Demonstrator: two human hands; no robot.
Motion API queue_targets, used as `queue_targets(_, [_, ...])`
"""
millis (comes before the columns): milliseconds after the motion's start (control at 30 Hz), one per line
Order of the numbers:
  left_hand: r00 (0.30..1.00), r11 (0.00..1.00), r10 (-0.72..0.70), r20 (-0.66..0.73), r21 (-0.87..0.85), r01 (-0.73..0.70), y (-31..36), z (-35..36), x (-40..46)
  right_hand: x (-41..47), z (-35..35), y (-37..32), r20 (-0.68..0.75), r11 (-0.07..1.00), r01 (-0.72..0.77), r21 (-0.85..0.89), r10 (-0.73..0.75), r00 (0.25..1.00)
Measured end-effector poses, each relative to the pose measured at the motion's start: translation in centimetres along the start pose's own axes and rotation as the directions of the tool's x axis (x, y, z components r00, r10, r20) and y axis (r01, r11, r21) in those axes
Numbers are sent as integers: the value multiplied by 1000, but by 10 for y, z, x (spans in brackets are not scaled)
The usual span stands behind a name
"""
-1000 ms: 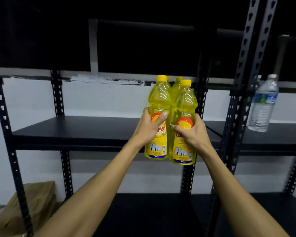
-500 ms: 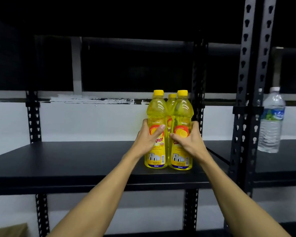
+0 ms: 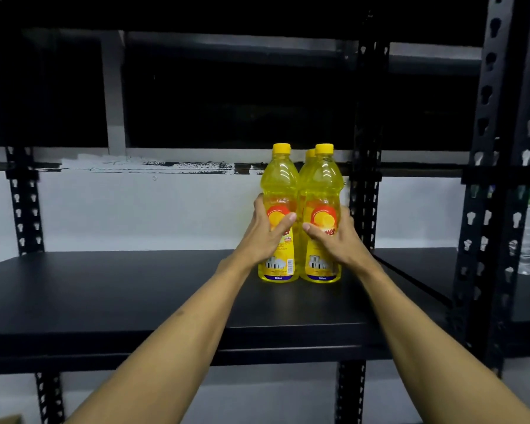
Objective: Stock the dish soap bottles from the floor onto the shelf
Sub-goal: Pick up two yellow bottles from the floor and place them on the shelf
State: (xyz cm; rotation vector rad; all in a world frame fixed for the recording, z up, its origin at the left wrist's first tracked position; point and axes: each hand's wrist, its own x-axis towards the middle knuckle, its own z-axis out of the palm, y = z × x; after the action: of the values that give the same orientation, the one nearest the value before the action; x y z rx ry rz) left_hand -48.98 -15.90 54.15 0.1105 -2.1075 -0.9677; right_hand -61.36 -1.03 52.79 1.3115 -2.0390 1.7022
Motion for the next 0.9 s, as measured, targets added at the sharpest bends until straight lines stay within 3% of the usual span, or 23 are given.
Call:
queue_targets(200, [999,999,3,-47,54,0,-3,2,-5,-6,7,4,-54,998,-60,21,61,997])
queue_targets(400, [993,957,-70,-96,273,94,0,3,-41,-49,12,-20,-78,975,-114,-188,101,992])
queue_targets(533, [993,864,-56,-109,493,102,15,1,-82,-81,7,-40,-33,887,-141,-440,141,989])
queue_targets(700, [993,720,-110,41,692,51,42,-14,-148,-143,11,-64,111,702,-61,-710,197,974])
queue_targets(800, [992,601,-83,91,799,-23,47,-19,-200,-193,18,-68,107,639,34,-768,76,991])
queue_targets(900, [993,612,-52,108,789,-54,52,-31,-248,-236,25,-75,117,657,50,-752,60,991])
